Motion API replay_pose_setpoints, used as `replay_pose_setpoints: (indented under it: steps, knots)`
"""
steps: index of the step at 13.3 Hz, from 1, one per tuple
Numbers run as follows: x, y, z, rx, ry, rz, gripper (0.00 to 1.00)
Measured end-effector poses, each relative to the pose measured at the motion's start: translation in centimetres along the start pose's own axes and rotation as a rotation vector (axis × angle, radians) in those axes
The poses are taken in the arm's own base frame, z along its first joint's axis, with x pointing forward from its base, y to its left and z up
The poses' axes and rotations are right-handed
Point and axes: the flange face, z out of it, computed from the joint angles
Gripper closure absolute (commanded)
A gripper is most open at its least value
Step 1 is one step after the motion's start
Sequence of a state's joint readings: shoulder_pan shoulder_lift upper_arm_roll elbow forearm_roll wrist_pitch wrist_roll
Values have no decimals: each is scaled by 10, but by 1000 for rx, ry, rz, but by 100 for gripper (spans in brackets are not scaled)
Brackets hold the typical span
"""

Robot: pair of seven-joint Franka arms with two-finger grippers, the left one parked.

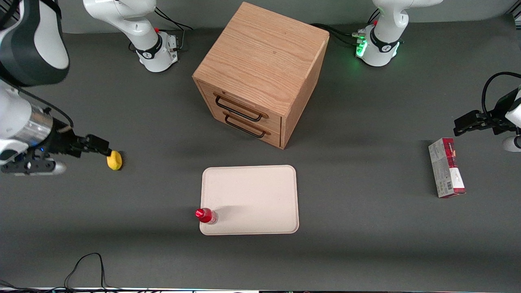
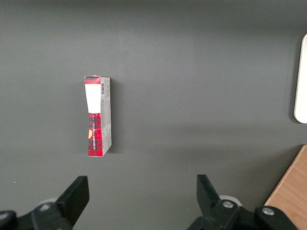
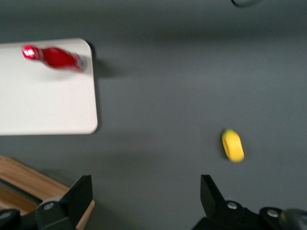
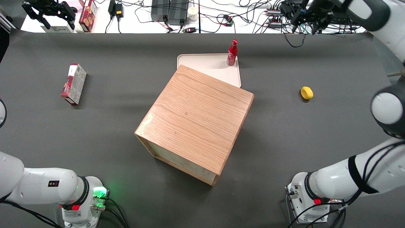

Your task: Place coke bottle on tray

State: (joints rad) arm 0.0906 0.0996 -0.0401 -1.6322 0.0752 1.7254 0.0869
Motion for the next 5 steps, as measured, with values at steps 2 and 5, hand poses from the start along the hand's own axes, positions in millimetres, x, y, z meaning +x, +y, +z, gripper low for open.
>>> replay_pose_setpoints:
  steps: [2,5]
  knots:
    - [-27,9,-11,-15,-12,3,0]
    - [-45,10,-30,-36,-11,-4,0]
